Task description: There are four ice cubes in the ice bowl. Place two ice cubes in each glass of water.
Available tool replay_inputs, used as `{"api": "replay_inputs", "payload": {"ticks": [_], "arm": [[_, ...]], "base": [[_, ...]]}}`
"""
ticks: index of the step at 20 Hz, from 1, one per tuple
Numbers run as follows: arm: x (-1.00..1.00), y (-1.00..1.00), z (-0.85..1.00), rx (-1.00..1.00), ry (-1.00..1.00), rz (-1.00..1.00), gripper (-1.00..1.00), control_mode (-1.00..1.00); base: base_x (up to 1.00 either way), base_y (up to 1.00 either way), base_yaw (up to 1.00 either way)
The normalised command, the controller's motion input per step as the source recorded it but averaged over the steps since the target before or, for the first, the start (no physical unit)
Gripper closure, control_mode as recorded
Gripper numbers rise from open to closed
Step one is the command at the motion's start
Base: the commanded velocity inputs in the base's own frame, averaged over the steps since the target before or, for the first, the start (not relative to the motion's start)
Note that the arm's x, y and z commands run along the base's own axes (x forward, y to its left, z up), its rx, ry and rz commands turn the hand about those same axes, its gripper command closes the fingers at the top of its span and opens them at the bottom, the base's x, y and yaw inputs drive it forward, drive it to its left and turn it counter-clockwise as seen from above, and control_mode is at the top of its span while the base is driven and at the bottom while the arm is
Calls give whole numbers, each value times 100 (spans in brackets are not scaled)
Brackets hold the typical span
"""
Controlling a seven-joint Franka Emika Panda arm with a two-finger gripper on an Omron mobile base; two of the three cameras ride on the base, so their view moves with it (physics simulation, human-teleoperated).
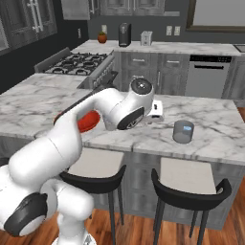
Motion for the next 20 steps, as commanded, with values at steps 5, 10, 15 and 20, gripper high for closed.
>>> {"api": "replay_inputs", "payload": {"ticks": [5,10,15,20], "arm": [[-65,73,17,-25,11,58,-100,-100],[-9,56,0,-22,7,64,-100,-100],[31,53,-1,-18,0,57,-100,-100],[70,53,-9,-15,-7,59,-100,-100]], "base": [[0,0,0],[0,0,0],[0,0,0],[0,0,0]]}}
